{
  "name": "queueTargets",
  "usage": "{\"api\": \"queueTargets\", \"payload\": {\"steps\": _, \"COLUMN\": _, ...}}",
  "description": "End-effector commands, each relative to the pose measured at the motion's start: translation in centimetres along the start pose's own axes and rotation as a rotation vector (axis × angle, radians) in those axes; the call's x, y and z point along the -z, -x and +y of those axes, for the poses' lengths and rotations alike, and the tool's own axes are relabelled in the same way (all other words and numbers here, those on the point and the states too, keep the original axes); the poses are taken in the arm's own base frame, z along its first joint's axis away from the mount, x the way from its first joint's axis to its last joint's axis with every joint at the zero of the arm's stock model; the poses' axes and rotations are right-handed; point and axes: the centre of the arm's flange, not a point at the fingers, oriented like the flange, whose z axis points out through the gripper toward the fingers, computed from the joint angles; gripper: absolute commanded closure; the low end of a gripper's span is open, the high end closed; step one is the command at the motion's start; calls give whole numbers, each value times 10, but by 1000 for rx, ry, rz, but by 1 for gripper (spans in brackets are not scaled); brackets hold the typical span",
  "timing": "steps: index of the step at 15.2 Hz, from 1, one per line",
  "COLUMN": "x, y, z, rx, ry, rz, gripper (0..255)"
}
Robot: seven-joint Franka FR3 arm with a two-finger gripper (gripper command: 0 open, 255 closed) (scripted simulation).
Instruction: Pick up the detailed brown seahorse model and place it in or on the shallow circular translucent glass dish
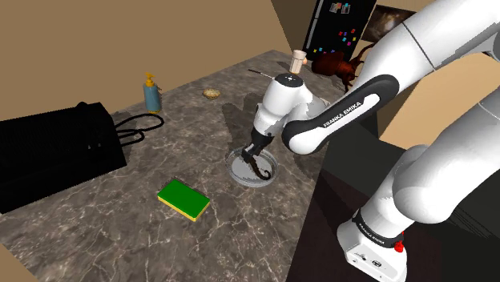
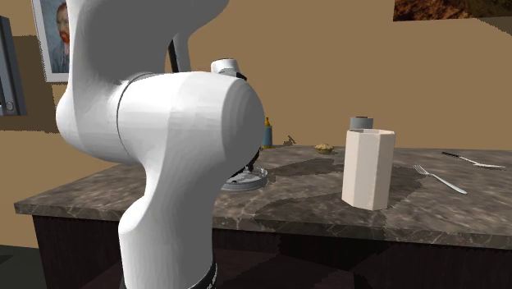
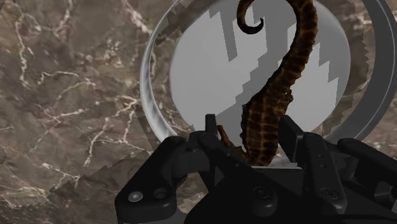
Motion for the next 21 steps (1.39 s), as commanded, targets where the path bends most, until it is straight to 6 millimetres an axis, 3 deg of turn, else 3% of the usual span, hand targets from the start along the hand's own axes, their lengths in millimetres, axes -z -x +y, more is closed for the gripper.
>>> {"api": "queueTargets", "payload": {"steps": 1, "x": -2, "y": 1, "z": -1, "rx": 0, "ry": 0, "rz": 0, "gripper": 255}}
{"api": "queueTargets", "payload": {"steps": 6, "x": -2, "y": 1, "z": -1, "rx": 0, "ry": 0, "rz": 0, "gripper": 255}}
{"api": "queueTargets", "payload": {"steps": 7, "x": -2, "y": 1, "z": -1, "rx": 0, "ry": 0, "rz": 0, "gripper": 0}}
{"api": "queueTargets", "payload": {"steps": 12, "x": -2, "y": 1, "z": -1, "rx": 0, "ry": 0, "rz": 0, "gripper": 0}}
{"api": "queueTargets", "payload": {"steps": 16, "x": 48, "y": 1, "z": 0, "rx": 0, "ry": 0, "rz": 0, "gripper": 0}}
{"api": "queueTargets", "payload": {"steps": 21, "x": 48, "y": 1, "z": -1, "rx": 0, "ry": 0, "rz": 0, "gripper": 0}}
